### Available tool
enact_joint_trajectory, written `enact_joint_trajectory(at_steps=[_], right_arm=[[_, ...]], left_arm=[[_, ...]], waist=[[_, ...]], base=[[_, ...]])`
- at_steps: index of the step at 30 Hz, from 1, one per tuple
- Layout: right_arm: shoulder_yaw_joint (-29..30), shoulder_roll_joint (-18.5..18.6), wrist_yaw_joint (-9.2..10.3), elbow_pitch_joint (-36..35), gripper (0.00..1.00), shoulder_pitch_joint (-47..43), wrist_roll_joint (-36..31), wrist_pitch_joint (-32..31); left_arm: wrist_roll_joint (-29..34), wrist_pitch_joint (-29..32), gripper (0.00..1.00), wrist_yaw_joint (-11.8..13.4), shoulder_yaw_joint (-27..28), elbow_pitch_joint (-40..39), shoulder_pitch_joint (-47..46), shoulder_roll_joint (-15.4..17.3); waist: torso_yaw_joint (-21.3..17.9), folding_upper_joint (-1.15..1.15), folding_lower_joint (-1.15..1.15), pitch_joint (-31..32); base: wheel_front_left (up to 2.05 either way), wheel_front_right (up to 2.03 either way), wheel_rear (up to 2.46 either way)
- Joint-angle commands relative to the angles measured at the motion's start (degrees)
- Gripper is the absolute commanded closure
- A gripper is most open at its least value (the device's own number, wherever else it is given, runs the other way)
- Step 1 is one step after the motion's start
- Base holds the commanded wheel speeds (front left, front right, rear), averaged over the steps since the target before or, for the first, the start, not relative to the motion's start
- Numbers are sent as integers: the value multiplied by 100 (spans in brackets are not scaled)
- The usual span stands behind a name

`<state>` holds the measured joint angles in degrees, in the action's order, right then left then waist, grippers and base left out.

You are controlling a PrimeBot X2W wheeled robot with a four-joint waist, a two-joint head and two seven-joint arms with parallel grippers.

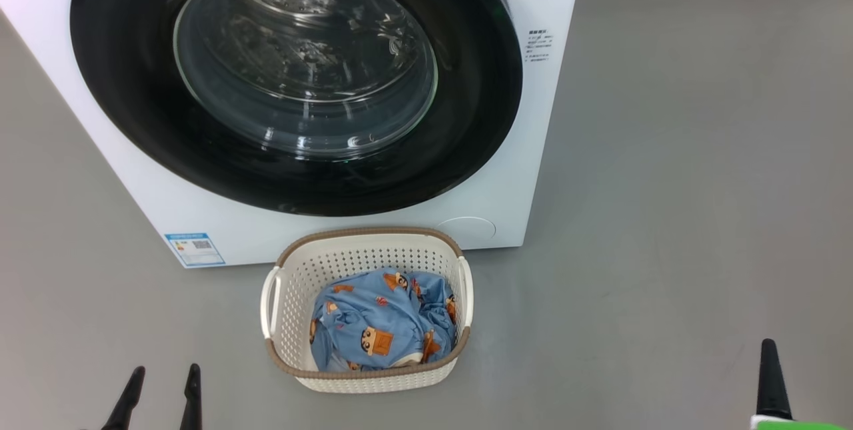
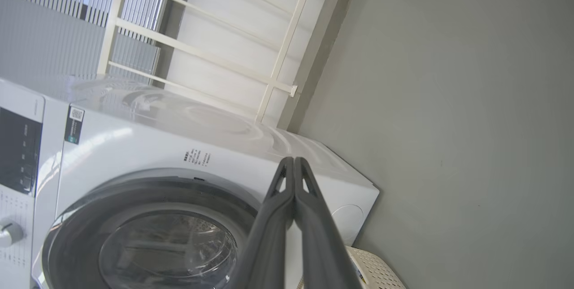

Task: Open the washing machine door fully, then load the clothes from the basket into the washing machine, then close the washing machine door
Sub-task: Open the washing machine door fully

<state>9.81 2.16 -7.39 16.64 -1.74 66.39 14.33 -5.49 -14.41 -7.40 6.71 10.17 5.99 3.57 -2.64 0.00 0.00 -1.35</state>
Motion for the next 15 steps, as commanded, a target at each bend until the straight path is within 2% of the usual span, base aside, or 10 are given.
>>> enact_joint_trajectory(at_steps=[1,5,8,12,15], right_arm=[[-128,72,-10,-69,100,319,441,67],[-27,72,-10,113,100,444,1869,61],[323,87,-10,98,100,505,2677,-239],[1043,180,-10,139,100,684,3275,-757],[1608,208,-10,120,100,936,3474,-1068]], left_arm=[[-93,-59,0,-9,204,-168,-67,53],[-136,-59,0,-9,186,-254,-45,34],[-173,-59,0,-9,144,-283,-47,21],[-243,-59,0,-9,45,-338,-126,56],[-299,-59,0,-9,0,-389,-194,140]], waist=[[24,0,0,-23],[91,0,0,-112],[190,0,0,-232],[344,0,0,-475],[452,0,0,-694]], base=[[0,0,0],[0,0,0],[0,0,0],[0,0,0],[0,0,0]])
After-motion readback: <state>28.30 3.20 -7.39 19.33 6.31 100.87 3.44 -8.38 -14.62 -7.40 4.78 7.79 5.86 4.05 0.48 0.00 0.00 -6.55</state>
